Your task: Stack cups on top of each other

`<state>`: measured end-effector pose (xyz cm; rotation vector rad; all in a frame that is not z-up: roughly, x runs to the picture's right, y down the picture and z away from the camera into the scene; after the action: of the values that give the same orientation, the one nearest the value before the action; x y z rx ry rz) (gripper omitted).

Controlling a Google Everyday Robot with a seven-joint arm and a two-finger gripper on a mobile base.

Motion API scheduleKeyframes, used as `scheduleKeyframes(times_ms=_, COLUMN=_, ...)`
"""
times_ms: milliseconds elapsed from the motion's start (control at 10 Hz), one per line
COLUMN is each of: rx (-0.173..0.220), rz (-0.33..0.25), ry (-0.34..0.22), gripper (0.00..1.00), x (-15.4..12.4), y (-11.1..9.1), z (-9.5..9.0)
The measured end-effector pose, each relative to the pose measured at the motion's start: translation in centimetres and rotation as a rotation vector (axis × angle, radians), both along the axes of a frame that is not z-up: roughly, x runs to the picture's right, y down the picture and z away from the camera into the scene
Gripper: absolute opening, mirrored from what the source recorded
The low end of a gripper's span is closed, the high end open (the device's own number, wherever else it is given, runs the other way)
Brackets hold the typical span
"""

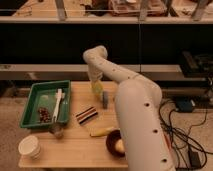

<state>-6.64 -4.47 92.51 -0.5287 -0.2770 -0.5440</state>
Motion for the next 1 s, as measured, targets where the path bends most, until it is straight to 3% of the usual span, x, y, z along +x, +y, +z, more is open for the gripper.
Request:
scheduleKeyframes(times_ms=200, rx=-0.071, rz=-0.005, ry=-0.045, gripper=0.0, x=0.6, y=-0.9, z=-3.8)
scheduleKeyframes(times_ms=300, rx=-0.09, rz=-0.004, ry=-0.059, gripper=0.0, x=0.9, y=-1.1, z=-4.7)
scheduleKeyframes(times_ms=800, rx=-0.101, rz=-0.009, ry=-0.07, gripper=0.0, x=0.7, y=-1.1, z=-5.2)
scheduleKeyframes(times_ms=1000, rx=-0.103, rz=-0.04, ry=-0.091, gripper=0.0, x=0.2, y=-0.8, z=-6.0)
